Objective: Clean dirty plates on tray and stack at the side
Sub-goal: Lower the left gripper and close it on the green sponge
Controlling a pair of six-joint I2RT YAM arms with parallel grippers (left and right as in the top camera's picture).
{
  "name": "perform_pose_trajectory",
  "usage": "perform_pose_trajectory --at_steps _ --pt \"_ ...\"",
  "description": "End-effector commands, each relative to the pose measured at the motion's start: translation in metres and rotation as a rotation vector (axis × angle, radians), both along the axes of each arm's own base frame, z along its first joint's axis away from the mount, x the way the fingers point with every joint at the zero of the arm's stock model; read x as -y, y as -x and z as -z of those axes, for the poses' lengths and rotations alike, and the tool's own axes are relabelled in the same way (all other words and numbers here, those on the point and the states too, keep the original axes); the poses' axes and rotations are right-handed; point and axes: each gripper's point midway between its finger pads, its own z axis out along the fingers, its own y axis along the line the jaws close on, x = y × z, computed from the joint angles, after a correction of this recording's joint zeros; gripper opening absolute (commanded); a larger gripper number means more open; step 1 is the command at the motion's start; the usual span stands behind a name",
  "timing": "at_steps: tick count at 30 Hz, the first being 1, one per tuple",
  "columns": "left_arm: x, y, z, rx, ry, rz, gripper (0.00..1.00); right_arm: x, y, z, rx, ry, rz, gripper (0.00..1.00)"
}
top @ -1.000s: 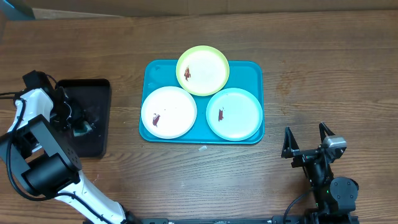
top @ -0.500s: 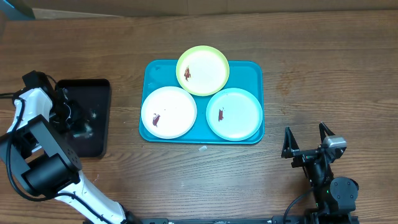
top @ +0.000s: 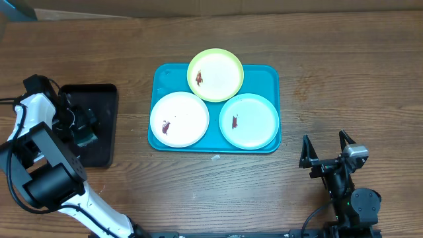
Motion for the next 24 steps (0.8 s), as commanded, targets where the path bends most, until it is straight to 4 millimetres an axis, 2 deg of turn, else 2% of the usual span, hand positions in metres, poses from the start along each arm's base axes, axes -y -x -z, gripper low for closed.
perform_pose_trajectory --at_steps 1,2,3,4,9,10,11,12,19,20,21,22,23,24 --pt "0.0028 -0.0067 0.0017 0.008 0.010 0.008 0.73 0.0020 -0.0002 0.0013 0.006 -0.004 0.010 1.00" --pt "0.0026 -0.0067 0.0017 0.008 0.009 0.008 0.48 0.0020 -0.0002 0.0014 0.006 -0.004 0.010 1.00" --pt "0.0025 -0.0068 0.0017 0.008 0.009 0.009 0.16 0.0020 -0.0002 0.0014 0.005 -0.004 0.010 1.00" --pt "0.0025 -0.0068 0.0017 0.009 0.009 0.008 0.04 0.0020 -0.0002 0.0013 0.006 -0.004 0.010 1.00" --pt "0.0017 -0.0080 0.0016 0.013 0.005 0.009 0.05 0.0020 -0.0002 0.0014 0.006 -0.004 0.010 1.00" --pt "0.0017 -0.0081 0.0016 0.014 0.005 0.008 0.19 0.0020 -0.0002 0.0013 0.006 -0.004 0.010 1.00" --pt "0.0018 -0.0081 0.0016 0.014 0.006 0.008 0.63 0.0020 -0.0002 0.0014 0.006 -0.004 0.010 1.00" --pt "0.0018 -0.0081 0.0016 0.014 0.006 0.008 1.00 0.0020 -0.0002 0.0014 0.005 -0.004 0.010 1.00" --pt "0.0018 -0.0080 0.0016 0.013 0.006 0.008 1.00 0.0020 -0.0002 0.0014 0.005 -0.004 0.010 1.00" --pt "0.0019 -0.0079 0.0016 0.013 0.006 0.008 0.93 0.0020 -0.0002 0.0014 0.006 -0.004 0.010 1.00" --pt "0.0018 -0.0080 0.0016 0.013 0.006 0.008 0.68 0.0020 -0.0002 0.0014 0.006 -0.004 0.010 1.00" --pt "0.0018 -0.0080 0.0016 0.013 0.006 0.008 0.47 0.0020 -0.0002 0.0013 0.006 -0.004 0.010 1.00" --pt "0.0018 -0.0080 0.0016 0.014 0.006 0.008 0.16 0.0020 -0.0002 0.0014 0.006 -0.004 0.010 1.00" --pt "0.0018 -0.0080 0.0016 0.013 0.006 0.008 0.04 0.0020 -0.0002 0.0013 0.006 -0.004 0.010 1.00"
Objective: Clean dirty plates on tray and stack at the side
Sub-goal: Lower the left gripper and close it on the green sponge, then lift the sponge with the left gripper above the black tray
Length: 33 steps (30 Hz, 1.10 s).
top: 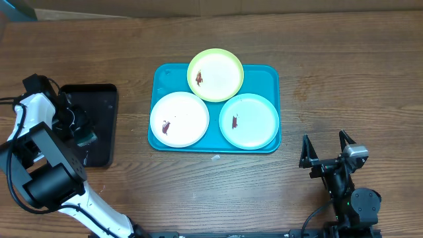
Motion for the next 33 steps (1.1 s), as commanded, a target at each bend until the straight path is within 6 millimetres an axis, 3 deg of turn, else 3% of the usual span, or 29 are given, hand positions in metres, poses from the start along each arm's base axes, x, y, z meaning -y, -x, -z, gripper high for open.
perform_pose_trajectory --at_steps 1,4,5,6,7,8,14,15,16,17,18,22,26,33 --pt "0.002 -0.006 0.002 0.004 0.004 0.006 0.04 0.002 0.000 0.001 0.006 -0.004 0.010 1.00" --pt "0.002 -0.006 0.002 0.006 0.003 0.006 0.04 0.002 0.000 0.001 0.006 -0.004 0.010 1.00" --pt "0.002 -0.006 0.002 0.007 0.003 0.006 0.10 0.002 0.000 0.001 0.006 -0.003 0.010 1.00" --pt "0.002 -0.006 0.002 0.007 0.003 0.006 0.34 0.002 0.000 0.001 0.006 -0.004 0.010 1.00" --pt "0.002 -0.006 0.002 0.006 0.003 0.006 0.89 0.002 0.000 0.001 0.006 -0.004 0.010 1.00" --pt "0.002 -0.006 0.002 0.006 0.003 0.006 1.00 0.002 0.000 0.001 0.006 -0.003 0.010 1.00" --pt "0.002 -0.006 0.002 0.005 0.004 0.006 1.00 0.002 0.000 0.001 0.006 -0.003 0.010 1.00" --pt "0.002 -0.006 0.002 0.005 0.004 0.006 0.98 0.002 0.000 0.001 0.006 -0.004 0.010 1.00" --pt "0.002 -0.006 0.002 0.004 0.004 0.006 0.70 0.002 0.000 0.001 0.006 -0.003 0.010 1.00" --pt "0.002 -0.005 0.002 0.002 0.005 0.006 0.30 0.002 0.000 0.001 0.006 -0.003 0.010 1.00" --pt "0.002 -0.005 0.002 0.002 0.005 0.006 0.04 0.002 0.000 0.001 0.006 -0.003 0.010 1.00" --pt "0.009 -0.005 0.000 0.004 0.040 0.012 0.04 0.002 0.000 0.001 0.006 -0.004 0.010 1.00" --pt "0.006 -0.013 -0.018 0.015 0.033 0.013 0.04 0.002 0.000 0.001 0.006 -0.003 0.010 1.00" --pt "-0.003 -0.051 -0.095 0.147 0.035 0.026 0.04 0.002 0.000 0.001 0.006 -0.003 0.010 1.00"
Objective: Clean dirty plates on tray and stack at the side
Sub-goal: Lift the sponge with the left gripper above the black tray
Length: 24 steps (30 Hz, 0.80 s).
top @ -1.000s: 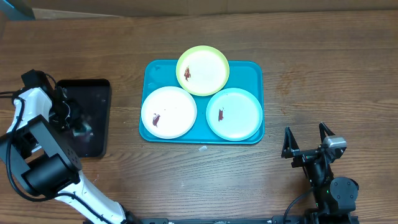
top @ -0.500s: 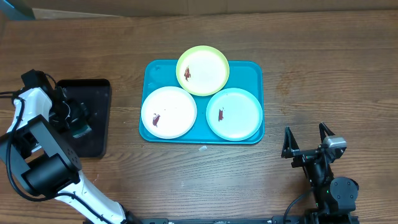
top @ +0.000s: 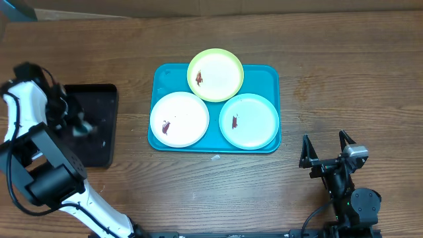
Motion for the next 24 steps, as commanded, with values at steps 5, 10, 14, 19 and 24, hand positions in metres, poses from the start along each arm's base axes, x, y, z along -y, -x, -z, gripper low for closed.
perform_pose_trajectory --at_steps 5,10,14,19,24 --pt "0.001 -0.048 -0.072 0.214 0.025 0.027 0.04 0.002 0.000 0.001 0.006 -0.004 0.010 1.00" --pt "0.019 -0.045 -0.057 0.205 0.111 0.041 0.04 0.002 0.000 0.001 0.006 -0.004 0.010 1.00" --pt "0.032 -0.031 -0.020 0.138 0.152 0.042 0.04 0.002 0.000 0.001 0.005 -0.004 0.010 1.00" --pt "0.032 -0.024 -0.015 0.120 0.157 0.038 0.04 0.002 0.000 0.001 0.006 -0.004 0.010 1.00" --pt "0.019 -0.039 -0.097 0.228 0.088 0.048 0.04 0.002 0.000 0.001 0.006 -0.004 0.010 1.00"
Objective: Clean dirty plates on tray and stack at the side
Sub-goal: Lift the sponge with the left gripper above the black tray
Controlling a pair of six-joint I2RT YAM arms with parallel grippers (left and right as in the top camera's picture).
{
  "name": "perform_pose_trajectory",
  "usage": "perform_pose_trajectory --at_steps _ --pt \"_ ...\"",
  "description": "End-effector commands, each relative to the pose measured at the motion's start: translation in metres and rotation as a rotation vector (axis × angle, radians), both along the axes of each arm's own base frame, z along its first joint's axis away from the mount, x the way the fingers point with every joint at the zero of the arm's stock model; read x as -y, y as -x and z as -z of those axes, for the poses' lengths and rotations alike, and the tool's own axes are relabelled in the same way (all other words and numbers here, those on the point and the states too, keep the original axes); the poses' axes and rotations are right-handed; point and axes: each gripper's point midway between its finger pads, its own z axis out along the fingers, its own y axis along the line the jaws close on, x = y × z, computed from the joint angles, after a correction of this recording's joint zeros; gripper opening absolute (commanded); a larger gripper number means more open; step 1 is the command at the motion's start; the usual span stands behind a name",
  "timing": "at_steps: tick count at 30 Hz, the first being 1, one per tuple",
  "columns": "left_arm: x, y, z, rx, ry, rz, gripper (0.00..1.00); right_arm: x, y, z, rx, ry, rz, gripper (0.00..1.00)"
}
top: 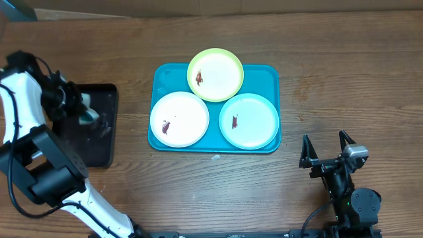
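Note:
Three dirty plates lie on the blue tray (271, 73): a yellow-green plate (221, 69) at the back, a white plate (185, 112) front left and a light blue plate (254, 125) front right. Each has a small brown smear. My left gripper (88, 118) hangs over the black tray (102, 142) at the far left, shut on a small teal-and-white sponge (87, 118). Near the front right edge of the table, my right gripper (325, 149) stands open and empty, well clear of the plates.
A small white scrap (215, 157) lies on the wooden table just in front of the blue tray. The left arm's white links (20, 92) run along the table's left edge. A cardboard wall borders the back.
My left gripper, with the sponge in it, has shifted a little toward the back and right over the black tray. Its arm now reaches in from farther back. Plates and right arm are unchanged.
At first my left gripper was low over the middle of the black tray with the teal sponge at its tips. It stayed there, then stood higher and farther back with the sponge, and now farther still. The plates and right gripper never moved.

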Motion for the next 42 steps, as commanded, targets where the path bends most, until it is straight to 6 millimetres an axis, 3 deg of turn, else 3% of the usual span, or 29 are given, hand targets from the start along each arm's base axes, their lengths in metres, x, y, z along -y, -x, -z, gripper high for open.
perform_pose_trajectory --at_steps 1,4,7,10,15,17,19,23,27,33,37,42 --pt "-0.015 -0.027 -0.085 0.189 -0.087 0.005 0.04 0.002 0.000 0.001 0.006 -0.004 0.010 1.00" --pt "-0.017 -0.034 -0.129 0.283 -0.139 0.006 0.04 0.002 0.000 0.001 0.006 -0.004 0.010 1.00" --pt "-0.017 -0.038 -0.139 0.316 -0.163 0.011 0.04 0.002 0.000 0.001 0.006 -0.004 0.010 1.00" --pt "-0.015 -0.037 -0.112 0.255 -0.144 0.018 0.04 0.002 0.000 0.001 0.006 -0.004 0.010 1.00" --pt "-0.011 -0.020 -0.030 0.094 -0.093 0.013 0.04 0.002 0.000 0.001 0.006 -0.004 0.010 1.00" --pt "-0.008 -0.020 -0.019 0.097 -0.077 0.021 0.04 0.002 0.000 0.001 0.006 -0.004 0.010 1.00" --pt "-0.006 -0.026 -0.026 0.137 -0.070 0.068 0.04 0.002 0.000 0.001 0.006 -0.004 0.010 1.00" --pt "-0.013 -0.033 -0.065 0.216 -0.107 0.078 0.04 0.002 0.000 0.001 0.006 -0.004 0.010 1.00" --pt "-0.014 -0.031 -0.107 0.295 -0.124 0.065 0.04 0.002 0.000 0.001 0.006 -0.004 0.010 1.00" --pt "-0.007 -0.025 -0.151 0.443 -0.074 0.091 0.04 0.002 0.000 0.001 0.006 -0.004 0.010 1.00" --pt "-0.012 -0.015 -0.158 0.481 -0.055 0.107 0.04 0.002 0.000 0.001 0.006 -0.004 0.010 1.00" --pt "-0.015 -0.011 -0.144 0.547 0.048 0.123 0.04 0.002 0.000 0.001 0.006 -0.004 0.010 1.00"
